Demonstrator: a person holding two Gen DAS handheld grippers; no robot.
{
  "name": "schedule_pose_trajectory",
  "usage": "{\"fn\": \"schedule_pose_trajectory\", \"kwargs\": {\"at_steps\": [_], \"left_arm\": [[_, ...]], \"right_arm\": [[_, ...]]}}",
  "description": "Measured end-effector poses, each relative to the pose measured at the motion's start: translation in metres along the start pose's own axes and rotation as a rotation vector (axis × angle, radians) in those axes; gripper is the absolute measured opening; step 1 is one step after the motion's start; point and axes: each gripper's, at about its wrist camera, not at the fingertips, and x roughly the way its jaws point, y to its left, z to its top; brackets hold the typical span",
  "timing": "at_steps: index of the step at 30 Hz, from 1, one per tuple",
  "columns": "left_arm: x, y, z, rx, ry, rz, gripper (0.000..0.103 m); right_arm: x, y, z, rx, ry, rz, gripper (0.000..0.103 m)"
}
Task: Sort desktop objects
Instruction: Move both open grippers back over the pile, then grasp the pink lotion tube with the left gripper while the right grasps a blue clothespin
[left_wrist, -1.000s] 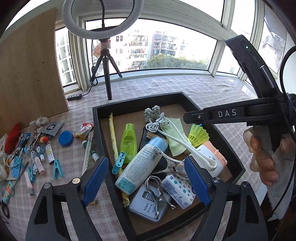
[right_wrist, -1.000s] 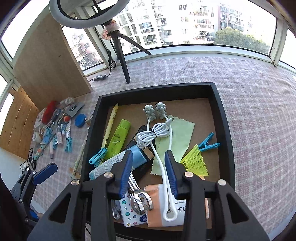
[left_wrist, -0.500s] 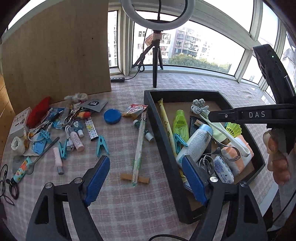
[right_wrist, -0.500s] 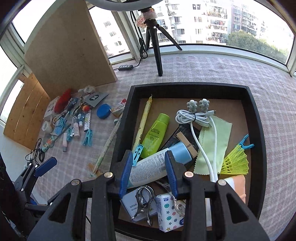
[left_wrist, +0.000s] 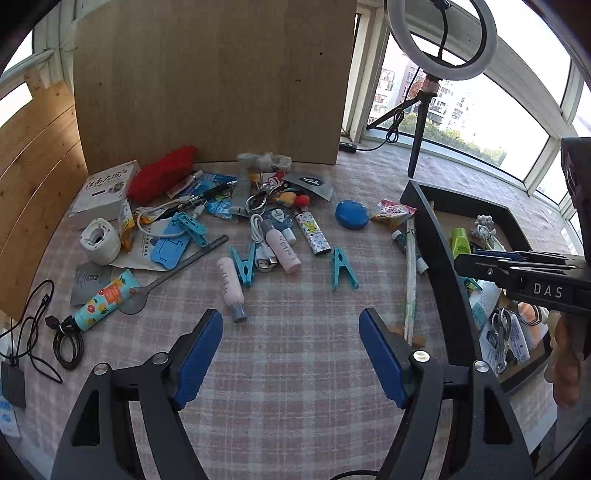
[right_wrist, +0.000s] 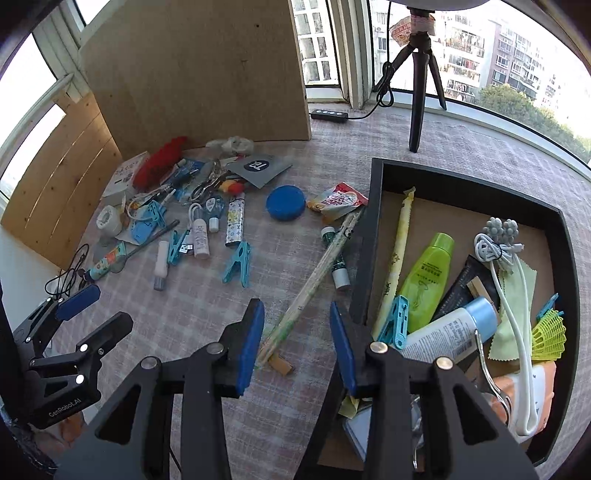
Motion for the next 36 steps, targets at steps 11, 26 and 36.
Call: {"fn": "schedule_pose_trajectory", "kwargs": {"at_steps": [11, 26, 36], "left_arm": [[0.029, 0.041, -0.004, -0.079, 0.060, -0.016, 0.074], [0.103, 0.046, 0.002, -0.117, 0.166, 0.057, 0.069], [0.122, 0.056, 0.013, -0.114, 0.187, 0.119, 0.034]], "right_arm": [[0.045, 0.050, 0.009, -0.033, 0.049, -0.008, 0.037], [0.123, 0.068, 0.032, -0.062, 0.141, -0.078, 0.043], [0.144, 0.072, 0.043, -0.132, 0.152, -0.119, 0.042]]}}
